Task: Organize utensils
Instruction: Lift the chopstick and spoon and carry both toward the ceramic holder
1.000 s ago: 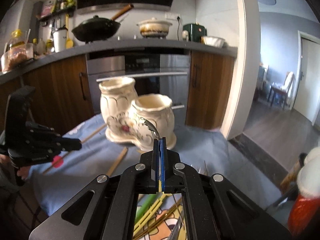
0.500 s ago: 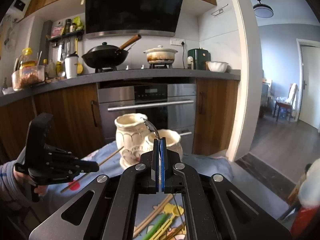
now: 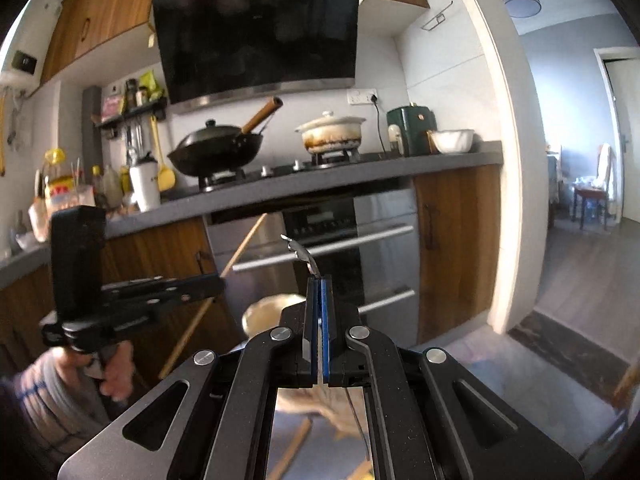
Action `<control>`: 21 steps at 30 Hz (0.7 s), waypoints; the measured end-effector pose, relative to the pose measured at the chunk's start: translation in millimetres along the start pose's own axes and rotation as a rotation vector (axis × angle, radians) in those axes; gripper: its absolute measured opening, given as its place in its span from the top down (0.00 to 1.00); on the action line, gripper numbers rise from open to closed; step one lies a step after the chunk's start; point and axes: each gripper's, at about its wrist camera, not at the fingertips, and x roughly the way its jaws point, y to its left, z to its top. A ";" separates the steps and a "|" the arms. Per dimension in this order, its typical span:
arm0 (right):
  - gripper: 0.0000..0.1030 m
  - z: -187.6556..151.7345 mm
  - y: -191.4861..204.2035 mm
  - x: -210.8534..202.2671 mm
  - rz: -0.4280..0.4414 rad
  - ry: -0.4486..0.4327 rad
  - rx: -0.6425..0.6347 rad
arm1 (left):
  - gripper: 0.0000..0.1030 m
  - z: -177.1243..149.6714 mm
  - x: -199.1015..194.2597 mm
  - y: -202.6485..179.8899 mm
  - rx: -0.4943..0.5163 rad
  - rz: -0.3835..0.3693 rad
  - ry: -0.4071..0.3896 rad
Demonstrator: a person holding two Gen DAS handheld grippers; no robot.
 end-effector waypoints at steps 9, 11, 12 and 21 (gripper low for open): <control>0.98 31.3 -8.2 38.5 0.011 -0.055 0.017 | 0.94 39.9 47.0 9.6 -0.042 0.023 -0.139; 0.98 32.5 -12.5 46.2 0.011 -0.059 0.031 | 0.94 40.6 60.0 10.2 -0.042 0.042 -0.155; 0.98 32.0 -14.3 50.0 0.015 -0.060 0.039 | 0.94 39.3 66.6 10.8 -0.040 0.059 -0.162; 0.98 1.2 -37.1 83.2 0.048 -0.044 0.145 | 0.94 12.0 92.2 26.1 -0.075 0.061 -0.125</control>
